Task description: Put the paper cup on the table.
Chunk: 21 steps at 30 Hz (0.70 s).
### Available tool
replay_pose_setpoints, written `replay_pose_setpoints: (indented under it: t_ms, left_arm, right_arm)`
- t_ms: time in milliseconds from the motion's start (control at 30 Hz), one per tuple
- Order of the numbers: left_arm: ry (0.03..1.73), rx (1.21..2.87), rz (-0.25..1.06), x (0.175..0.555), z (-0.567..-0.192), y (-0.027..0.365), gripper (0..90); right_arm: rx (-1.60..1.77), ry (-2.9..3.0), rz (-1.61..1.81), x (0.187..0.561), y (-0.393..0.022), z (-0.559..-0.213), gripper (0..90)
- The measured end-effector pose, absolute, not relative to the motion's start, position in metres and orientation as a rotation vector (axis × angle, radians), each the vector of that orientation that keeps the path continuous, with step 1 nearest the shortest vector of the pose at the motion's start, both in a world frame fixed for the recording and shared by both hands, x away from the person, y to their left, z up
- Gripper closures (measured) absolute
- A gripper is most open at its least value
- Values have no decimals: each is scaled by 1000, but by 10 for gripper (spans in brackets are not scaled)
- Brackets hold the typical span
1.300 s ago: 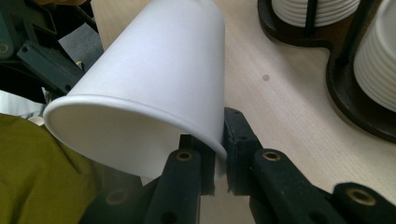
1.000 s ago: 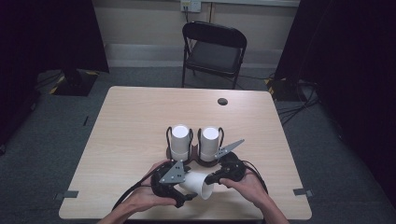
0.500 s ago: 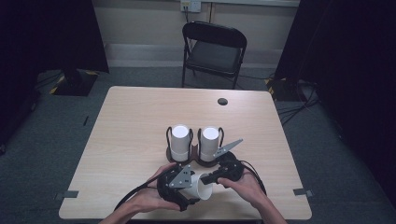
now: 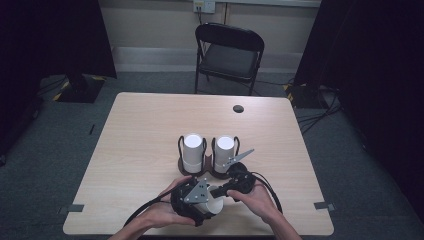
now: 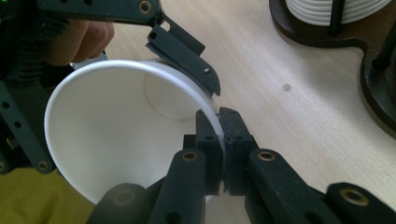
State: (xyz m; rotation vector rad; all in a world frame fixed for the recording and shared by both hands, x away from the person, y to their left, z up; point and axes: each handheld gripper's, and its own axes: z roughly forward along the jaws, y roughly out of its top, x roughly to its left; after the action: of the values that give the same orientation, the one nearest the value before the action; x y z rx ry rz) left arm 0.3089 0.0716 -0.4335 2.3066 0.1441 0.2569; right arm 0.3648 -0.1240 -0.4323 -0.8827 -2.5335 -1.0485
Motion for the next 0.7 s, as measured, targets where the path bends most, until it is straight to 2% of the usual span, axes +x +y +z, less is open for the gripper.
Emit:
replay_pose_setpoints:
  t_ms: [700]
  left_arm:
    - [172, 2287, 302, 305, -435, 68, 230]
  right_arm:
    - [-954, -2513, -1068, 364, -125, -432, 839]
